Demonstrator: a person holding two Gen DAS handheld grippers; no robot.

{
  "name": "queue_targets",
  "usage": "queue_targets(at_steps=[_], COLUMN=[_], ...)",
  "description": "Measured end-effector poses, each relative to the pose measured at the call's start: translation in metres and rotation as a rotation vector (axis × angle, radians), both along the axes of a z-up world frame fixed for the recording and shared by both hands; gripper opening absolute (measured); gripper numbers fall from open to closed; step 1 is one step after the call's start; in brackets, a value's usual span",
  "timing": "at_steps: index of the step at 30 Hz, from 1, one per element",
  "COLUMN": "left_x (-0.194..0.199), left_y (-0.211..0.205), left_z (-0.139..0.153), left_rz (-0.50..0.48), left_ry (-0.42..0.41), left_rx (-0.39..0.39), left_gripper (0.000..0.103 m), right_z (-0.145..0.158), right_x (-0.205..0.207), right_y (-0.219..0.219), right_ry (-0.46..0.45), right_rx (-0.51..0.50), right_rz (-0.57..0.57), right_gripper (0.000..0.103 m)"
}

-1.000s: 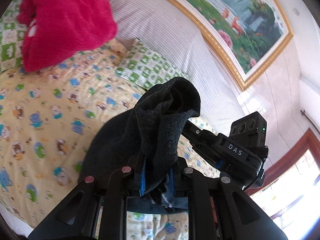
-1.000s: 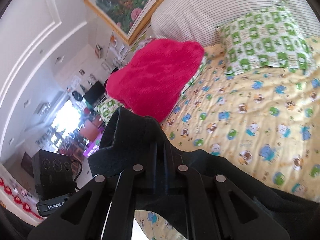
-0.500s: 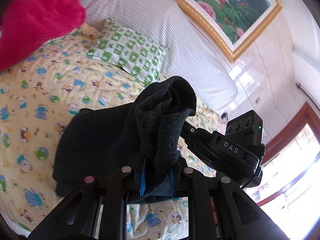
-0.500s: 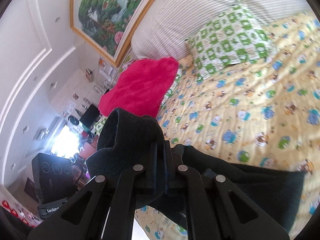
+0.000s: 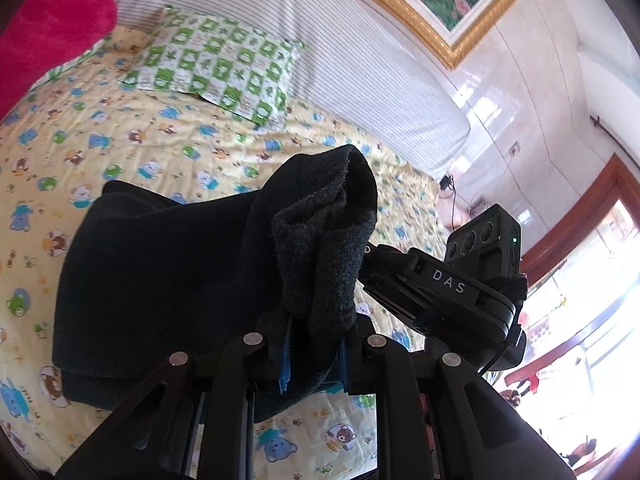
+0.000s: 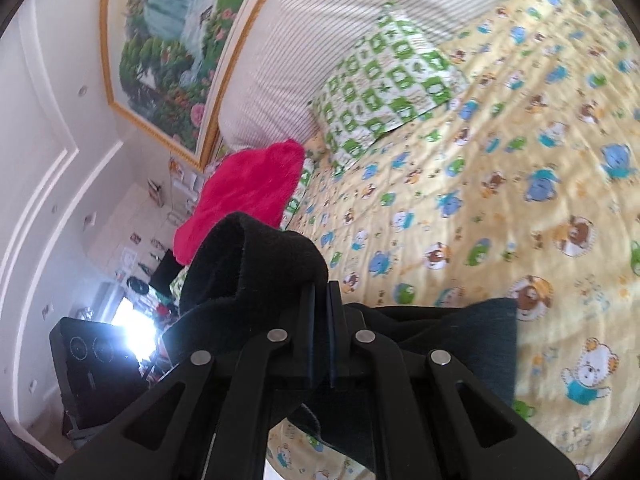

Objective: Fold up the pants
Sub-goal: 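Lift the grasped end with both grippers and fold it over the bundle, then lower the folded end onto the bundle and open both grippers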

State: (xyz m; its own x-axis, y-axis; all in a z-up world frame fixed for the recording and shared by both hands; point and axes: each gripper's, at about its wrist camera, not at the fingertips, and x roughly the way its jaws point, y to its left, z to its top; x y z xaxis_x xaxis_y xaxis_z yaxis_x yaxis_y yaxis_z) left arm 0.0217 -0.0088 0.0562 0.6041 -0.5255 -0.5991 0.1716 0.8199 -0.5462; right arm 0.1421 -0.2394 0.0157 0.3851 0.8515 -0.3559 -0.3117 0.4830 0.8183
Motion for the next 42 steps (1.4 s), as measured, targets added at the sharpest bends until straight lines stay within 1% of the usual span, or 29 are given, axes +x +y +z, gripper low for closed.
queue_targets(at_steps=[4,9,12,15,17,19,21,23,24,25,27,31,33,35,39,41,42], left_x=[0.004,0.008,0.011,0.011,0.009,0.007,0.003,-0.001,-0.003,-0.005,-0.009,-0.014,-0.017,-0.02,-0.019,-0.018,-0.018], left_y=[-0.015,-0.024,-0.026,-0.029,-0.03,-0.032,-0.036,-0.04,-0.042,-0.042,-0.037,-0.021,-0.008,0.004,0.03,0.044,0.052], left_z=[-0.008,-0.02,-0.029,-0.033,-0.031,-0.029,-0.027,-0.024,-0.023,-0.022,-0.02,-0.012,-0.008,-0.004,-0.003,-0.005,-0.006], left_rz=[-0.029,-0.053,-0.063,-0.074,-0.083,-0.104,-0.135,-0.153,-0.16,-0.164,-0.17,-0.145,-0.111,-0.081,-0.013,0.023,0.043], left_ry=[0.01,0.035,0.047,0.05,0.039,0.035,0.03,0.019,0.014,0.012,0.013,-0.001,-0.011,-0.019,-0.017,-0.009,-0.005], left_rx=[0.031,0.054,0.052,0.052,0.052,0.03,0.01,0.025,0.034,0.034,0.018,0.001,-0.008,-0.024,-0.029,-0.035,-0.042], left_gripper=[0.017,0.018,0.02,0.023,0.033,0.049,0.053,0.054,0.054,0.054,0.056,0.059,0.062,0.062,0.064,0.064,0.064], right_z=[-0.005,-0.021,-0.025,-0.022,-0.016,-0.009,-0.002,0.002,0.004,0.006,0.012,0.019,0.022,0.027,0.036,0.04,0.04], right_x=[-0.002,-0.001,-0.004,-0.008,-0.011,-0.015,-0.019,-0.021,-0.022,-0.024,-0.031,-0.04,-0.043,-0.046,-0.051,-0.054,-0.055], right_y=[-0.013,-0.025,-0.032,-0.042,-0.049,-0.054,-0.06,-0.063,-0.065,-0.068,-0.071,-0.07,-0.068,-0.062,-0.044,-0.036,-0.033], right_ry=[0.008,0.061,0.076,0.073,0.058,0.042,0.031,0.031,0.032,0.031,0.015,0.009,0.006,-0.002,-0.029,-0.043,-0.046], right_rx=[-0.004,0.001,-0.032,-0.089,-0.1,-0.13,-0.162,-0.191,-0.204,-0.221,-0.25,-0.269,-0.264,-0.273,-0.323,-0.35,-0.36], right_rz=[-0.021,-0.039,-0.075,-0.127,-0.144,-0.163,-0.188,-0.207,-0.215,-0.228,-0.253,-0.254,-0.247,-0.235,-0.215,-0.214,-0.212], right_gripper=[0.006,0.007,0.007,0.007,0.007,0.007,0.008,0.014,0.027,0.05,0.07,0.07,0.07,0.071,0.072,0.079,0.084])
